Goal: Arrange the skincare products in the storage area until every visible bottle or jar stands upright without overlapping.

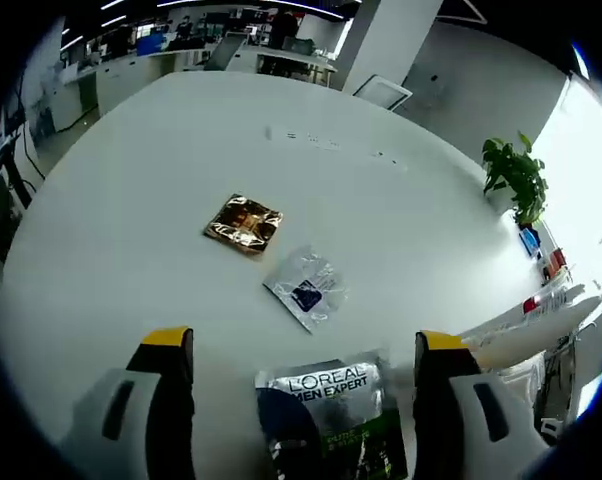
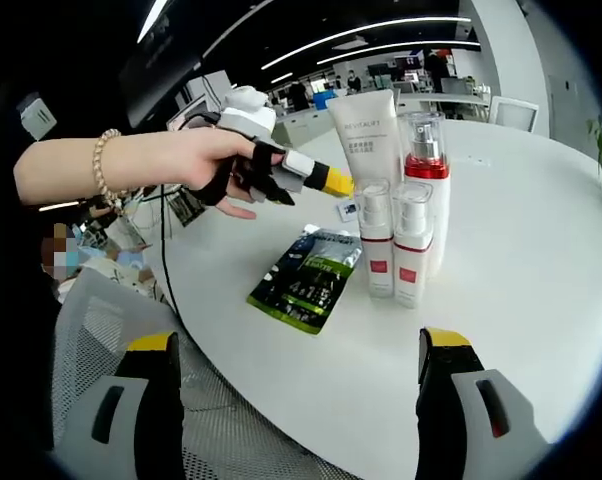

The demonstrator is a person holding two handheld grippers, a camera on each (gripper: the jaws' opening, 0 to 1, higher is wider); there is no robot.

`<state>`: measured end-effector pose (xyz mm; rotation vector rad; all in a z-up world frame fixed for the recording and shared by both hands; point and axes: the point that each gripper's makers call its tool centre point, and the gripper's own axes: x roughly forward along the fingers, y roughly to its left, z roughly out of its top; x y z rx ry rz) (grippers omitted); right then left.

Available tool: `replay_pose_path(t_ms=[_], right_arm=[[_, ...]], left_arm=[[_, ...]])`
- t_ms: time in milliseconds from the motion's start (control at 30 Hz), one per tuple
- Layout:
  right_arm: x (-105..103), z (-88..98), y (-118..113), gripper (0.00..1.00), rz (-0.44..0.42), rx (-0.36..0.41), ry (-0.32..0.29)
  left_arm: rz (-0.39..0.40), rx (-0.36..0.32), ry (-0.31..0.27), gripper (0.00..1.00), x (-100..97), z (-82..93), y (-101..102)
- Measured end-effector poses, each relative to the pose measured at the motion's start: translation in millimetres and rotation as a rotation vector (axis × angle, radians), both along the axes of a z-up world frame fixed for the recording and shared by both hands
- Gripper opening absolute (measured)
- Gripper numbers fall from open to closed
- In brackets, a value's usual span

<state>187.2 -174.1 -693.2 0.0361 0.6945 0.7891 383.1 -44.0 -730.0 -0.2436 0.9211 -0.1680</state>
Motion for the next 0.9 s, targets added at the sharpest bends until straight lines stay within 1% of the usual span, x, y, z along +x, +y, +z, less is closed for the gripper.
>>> replay_pose_path(t_ms=[133,167,233,333,400,533,633,667,800,900], right_arm=[[-1,-0.9,0,0.98,0.005,-0.005,0.003],[-1,-1.1,0,0.98,0.005,-0.004,0.005],[-1,-1.7,0,0.98,0.006,-0.003,0.008],[-1,-1.7,1,0.98,0.005,-0.001,0.010],[-1,-1.6,0,0.98,0.002,0.000,0.011],[0,-1.1,-1,0.98,-0.009,0.008,0.016],[1,-1.7,-2,0.98,-0.017,0.013,0.019],[2,-1.9,-2,0.98,-0.018,0.015,0.019],[2,-2.2,-3,0.98,-0.025,0.018,0.024],[3,-2.3,-4,0.98,-0.035,0.024,0.028]], left_arm=[[0.031,0.014,-0.023,0.81,3.5,3.9,-4],[0.036,0.028,-0.031,0.80,3.9,5.5,-5],[0.033,0.034,-0.034,0.78,5.0,5.9,-9],[0.036,0.047,-0.030,0.77,6.7,3.8,-13],[0.055,0.045,-0.022,0.77,8.6,1.5,-14],[0.107,0.029,0.014,0.75,12.6,-6.2,-14],[0.123,0.033,0.030,0.72,17.2,-11.5,-13],[0.128,0.044,0.042,0.70,18.0,-13.0,-13],[0.114,0.075,0.030,0.66,26.5,-13.3,-14],[0.100,0.094,0.016,0.69,34.2,-14.2,-16]])
